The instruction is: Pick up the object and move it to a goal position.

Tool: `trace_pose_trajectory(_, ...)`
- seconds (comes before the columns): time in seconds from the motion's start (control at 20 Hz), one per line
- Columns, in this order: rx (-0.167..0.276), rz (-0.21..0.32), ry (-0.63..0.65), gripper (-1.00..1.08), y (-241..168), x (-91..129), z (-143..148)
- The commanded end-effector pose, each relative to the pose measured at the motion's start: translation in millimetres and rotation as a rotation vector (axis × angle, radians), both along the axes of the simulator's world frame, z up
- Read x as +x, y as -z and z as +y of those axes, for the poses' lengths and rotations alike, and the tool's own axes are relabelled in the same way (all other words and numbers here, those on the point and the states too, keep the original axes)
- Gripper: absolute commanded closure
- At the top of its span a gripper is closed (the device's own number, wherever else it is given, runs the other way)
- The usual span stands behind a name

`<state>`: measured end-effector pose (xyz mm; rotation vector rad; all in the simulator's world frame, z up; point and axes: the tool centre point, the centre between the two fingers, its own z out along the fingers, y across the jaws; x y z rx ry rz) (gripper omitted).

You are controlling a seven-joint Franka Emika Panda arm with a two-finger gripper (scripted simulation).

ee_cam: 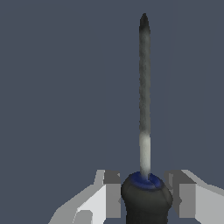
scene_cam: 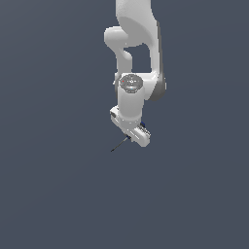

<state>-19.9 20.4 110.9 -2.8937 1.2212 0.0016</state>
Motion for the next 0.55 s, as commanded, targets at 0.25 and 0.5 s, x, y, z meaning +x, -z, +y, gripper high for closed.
trace_pose_trajectory(0.25,0.0,0.0,0.0,1.08,-23.8,-16.3,-1.2)
trace_pose_trajectory(0.5,0.0,-0.001,0.0,1.08,-28.6,-18.4,-1.4)
